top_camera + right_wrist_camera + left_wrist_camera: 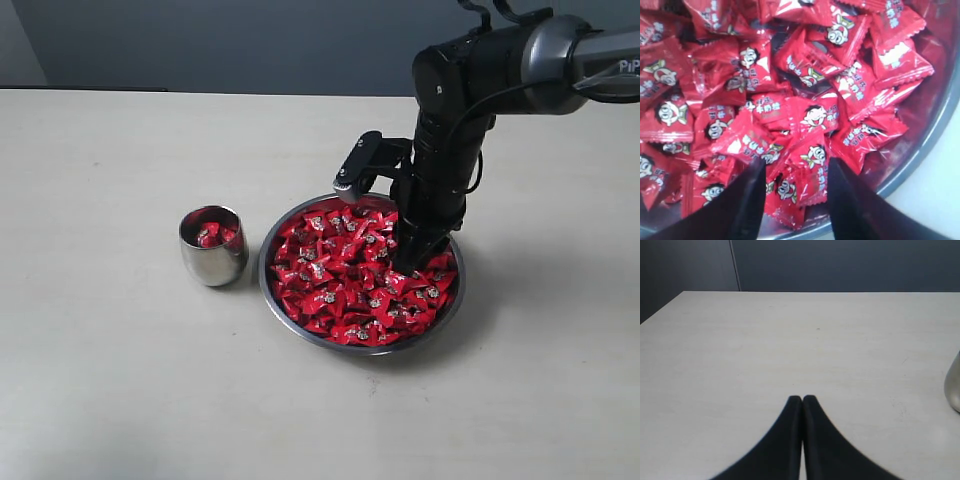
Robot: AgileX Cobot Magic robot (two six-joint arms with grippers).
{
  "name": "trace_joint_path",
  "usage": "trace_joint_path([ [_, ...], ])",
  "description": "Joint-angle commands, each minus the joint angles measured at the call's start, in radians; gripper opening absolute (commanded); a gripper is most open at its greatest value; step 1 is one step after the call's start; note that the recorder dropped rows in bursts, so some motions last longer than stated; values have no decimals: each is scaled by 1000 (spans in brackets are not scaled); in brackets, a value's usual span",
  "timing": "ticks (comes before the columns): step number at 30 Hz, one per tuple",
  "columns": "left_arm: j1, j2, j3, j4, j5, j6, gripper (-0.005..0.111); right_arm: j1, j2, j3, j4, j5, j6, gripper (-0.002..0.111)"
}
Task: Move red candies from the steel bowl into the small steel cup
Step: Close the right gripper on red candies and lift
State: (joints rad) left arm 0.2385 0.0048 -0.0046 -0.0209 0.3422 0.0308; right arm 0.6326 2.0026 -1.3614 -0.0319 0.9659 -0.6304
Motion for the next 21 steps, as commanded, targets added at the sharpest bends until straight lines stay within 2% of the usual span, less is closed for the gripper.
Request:
trace_joint_path([
  [1,-10,-5,5,-1,-8,-1,0,-4,15,-6,-3,-5,-8,39],
  [21,-10,-5,5,-1,-8,-1,0,-4,64,-6,-89,-22,39,39],
])
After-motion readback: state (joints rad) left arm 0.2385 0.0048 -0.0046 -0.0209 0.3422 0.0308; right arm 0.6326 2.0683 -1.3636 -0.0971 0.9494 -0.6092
